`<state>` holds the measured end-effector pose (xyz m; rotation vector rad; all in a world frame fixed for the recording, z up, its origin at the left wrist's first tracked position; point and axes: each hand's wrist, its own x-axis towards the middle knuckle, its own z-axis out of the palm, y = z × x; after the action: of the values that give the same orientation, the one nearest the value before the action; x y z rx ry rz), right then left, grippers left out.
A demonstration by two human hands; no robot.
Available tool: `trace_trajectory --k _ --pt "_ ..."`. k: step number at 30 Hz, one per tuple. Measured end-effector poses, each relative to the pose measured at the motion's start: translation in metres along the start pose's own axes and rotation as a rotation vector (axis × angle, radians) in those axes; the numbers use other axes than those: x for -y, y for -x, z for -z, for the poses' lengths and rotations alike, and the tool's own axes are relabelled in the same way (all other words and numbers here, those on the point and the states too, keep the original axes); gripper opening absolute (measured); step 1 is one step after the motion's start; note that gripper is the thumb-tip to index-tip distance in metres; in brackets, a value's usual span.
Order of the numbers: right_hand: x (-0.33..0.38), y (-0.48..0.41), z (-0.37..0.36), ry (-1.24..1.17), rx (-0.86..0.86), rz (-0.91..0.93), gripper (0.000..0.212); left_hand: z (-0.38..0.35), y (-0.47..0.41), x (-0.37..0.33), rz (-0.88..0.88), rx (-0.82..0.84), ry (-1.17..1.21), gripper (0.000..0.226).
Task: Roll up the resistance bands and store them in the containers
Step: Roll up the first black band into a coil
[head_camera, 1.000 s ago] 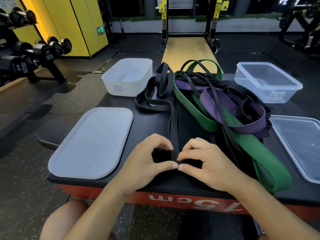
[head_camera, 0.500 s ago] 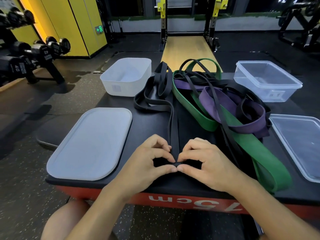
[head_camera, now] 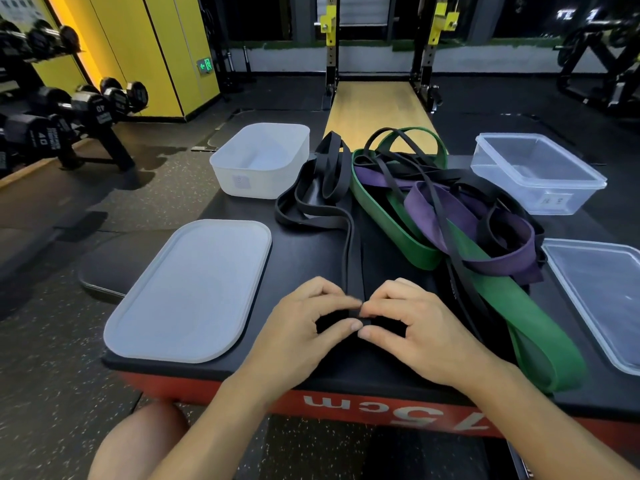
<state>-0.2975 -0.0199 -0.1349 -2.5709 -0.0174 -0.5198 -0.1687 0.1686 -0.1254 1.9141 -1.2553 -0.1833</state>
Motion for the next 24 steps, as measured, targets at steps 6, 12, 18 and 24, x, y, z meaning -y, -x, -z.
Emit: trace_trajectory --k 6,12,18,24 --pt "-0.003 -0.005 0.0 0.021 -0.017 -0.001 0.03 -0.001 -0.001 0.004 -0.03 0.011 -0.054 0.028" --pt "0.001 -0.003 -0.006 0.053 -0.08 -0.015 0.035 -0.003 -0.006 0.003 -0.018 0.022 -0.093 0.024" --pt "0.0 -0.004 -0.001 0.003 -0.044 -0.015 0.031 0.0 -0.012 0.004 0.044 0.07 -0.09 0.022" --pt "-0.006 -0.017 0.0 0.061 -0.021 -0.065 0.026 -0.005 -0.021 0.003 0.105 0.009 -0.075 0.022"
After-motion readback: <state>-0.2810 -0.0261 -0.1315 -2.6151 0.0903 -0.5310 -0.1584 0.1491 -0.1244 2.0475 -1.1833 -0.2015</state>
